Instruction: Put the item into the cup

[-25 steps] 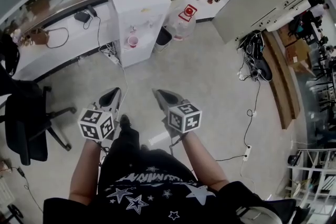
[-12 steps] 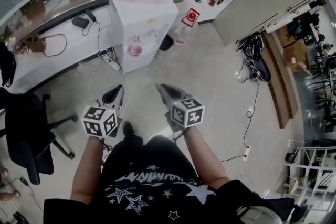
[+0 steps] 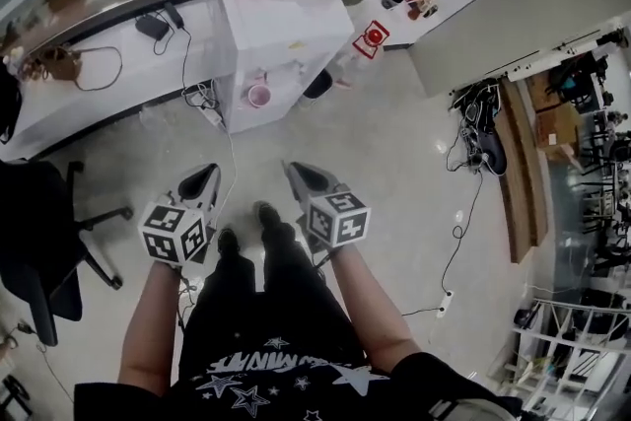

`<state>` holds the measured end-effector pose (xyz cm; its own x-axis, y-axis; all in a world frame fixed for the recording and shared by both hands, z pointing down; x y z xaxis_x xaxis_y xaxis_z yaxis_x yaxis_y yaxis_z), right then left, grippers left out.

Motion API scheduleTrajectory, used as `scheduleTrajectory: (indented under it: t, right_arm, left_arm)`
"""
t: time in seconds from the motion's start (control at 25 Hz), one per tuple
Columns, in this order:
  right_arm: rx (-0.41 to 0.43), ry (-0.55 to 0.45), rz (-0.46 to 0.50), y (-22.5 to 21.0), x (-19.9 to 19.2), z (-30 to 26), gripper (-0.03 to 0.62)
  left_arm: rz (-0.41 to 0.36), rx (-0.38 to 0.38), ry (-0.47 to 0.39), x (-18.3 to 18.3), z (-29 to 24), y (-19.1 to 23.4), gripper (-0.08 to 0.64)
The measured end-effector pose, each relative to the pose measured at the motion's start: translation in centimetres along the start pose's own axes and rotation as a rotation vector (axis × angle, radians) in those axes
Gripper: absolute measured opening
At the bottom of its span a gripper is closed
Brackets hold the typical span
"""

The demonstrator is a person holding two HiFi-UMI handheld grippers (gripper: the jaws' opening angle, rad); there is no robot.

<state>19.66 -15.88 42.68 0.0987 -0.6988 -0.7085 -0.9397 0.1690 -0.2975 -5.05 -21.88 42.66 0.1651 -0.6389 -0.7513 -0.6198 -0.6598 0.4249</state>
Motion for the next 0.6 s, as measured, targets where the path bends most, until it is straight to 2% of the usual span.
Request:
scheduleTrajectory:
  t: [0.6]
  right_arm:
    - [0.106,0.062,0.041,-8.8,1.9,-11.9,0.002]
  left_arm:
    - [0.165,0.172,-0.018,-2.5,-9.5,3.2,0.006]
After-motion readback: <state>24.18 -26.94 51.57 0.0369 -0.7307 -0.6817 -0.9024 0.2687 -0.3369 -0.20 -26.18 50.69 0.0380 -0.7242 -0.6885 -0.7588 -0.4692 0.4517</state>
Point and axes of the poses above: the fingertips, and each gripper's own axes: z backward along the fingers, y to its left, x out of its top, the point moved 9 cm from there along z, backward along the fingers, and after that the axes turned 6 degrees about y, right-handed, at the moved point
